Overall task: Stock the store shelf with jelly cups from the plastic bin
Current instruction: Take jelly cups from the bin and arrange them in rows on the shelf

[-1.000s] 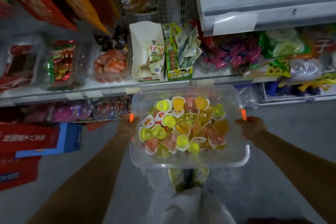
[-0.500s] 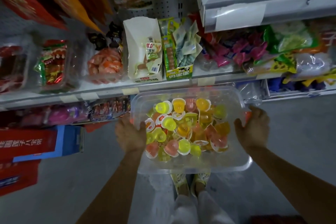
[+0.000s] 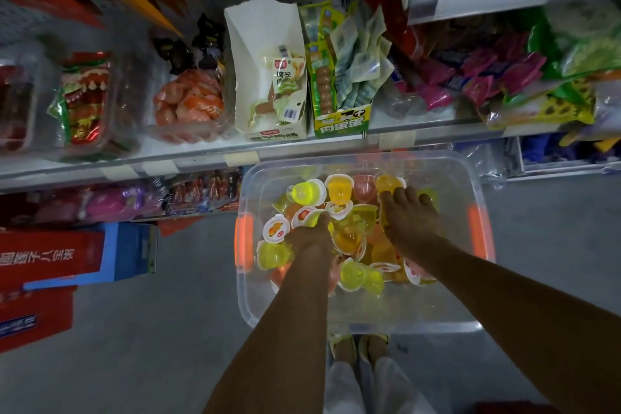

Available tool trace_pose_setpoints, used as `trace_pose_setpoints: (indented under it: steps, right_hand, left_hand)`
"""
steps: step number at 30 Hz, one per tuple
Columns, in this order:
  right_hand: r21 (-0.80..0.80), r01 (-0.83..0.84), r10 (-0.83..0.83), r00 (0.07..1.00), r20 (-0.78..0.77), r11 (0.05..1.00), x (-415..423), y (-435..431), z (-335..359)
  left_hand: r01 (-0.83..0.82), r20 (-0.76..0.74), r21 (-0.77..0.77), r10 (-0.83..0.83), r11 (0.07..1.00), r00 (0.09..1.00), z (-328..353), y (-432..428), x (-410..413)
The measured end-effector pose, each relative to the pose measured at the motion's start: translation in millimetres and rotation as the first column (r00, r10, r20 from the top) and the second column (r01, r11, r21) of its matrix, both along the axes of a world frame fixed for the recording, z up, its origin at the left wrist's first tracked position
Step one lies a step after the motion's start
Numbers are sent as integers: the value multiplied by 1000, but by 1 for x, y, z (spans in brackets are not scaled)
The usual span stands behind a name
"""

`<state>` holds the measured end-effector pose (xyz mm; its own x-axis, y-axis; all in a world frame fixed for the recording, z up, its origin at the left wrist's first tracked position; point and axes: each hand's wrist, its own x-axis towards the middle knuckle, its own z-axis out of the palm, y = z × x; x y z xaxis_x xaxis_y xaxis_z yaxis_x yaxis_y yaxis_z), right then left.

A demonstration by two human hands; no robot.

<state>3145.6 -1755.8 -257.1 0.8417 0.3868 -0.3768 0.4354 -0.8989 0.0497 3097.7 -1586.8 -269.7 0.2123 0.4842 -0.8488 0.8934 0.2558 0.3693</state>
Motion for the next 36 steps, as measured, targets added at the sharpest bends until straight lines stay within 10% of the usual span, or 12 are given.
trace_pose_setpoints:
  steps: [6, 9, 13, 18, 36]
  right_hand:
    - [-33, -1, 0, 999, -41, 999, 1, 6, 7]
    - [158, 259, -232, 958, -168, 953, -8, 0, 22]
    - [486, 664, -440, 745, -502, 569, -22, -3, 64]
    - [561, 825, -293, 555, -778, 73, -30, 9, 146]
    - [897, 401, -182, 883, -432, -186, -12, 6, 421]
  left_hand:
    - [-89, 90, -124, 101, 988, 991, 8, 1, -5]
    - [-259, 104, -257, 293, 931, 950, 34, -4, -15]
    - [-68, 188, -338, 138, 939, 972, 85, 2, -26]
    - [138, 437, -281, -1, 950, 900, 165, 14, -28]
    - [384, 842, 300, -431, 874, 324, 430, 27, 14]
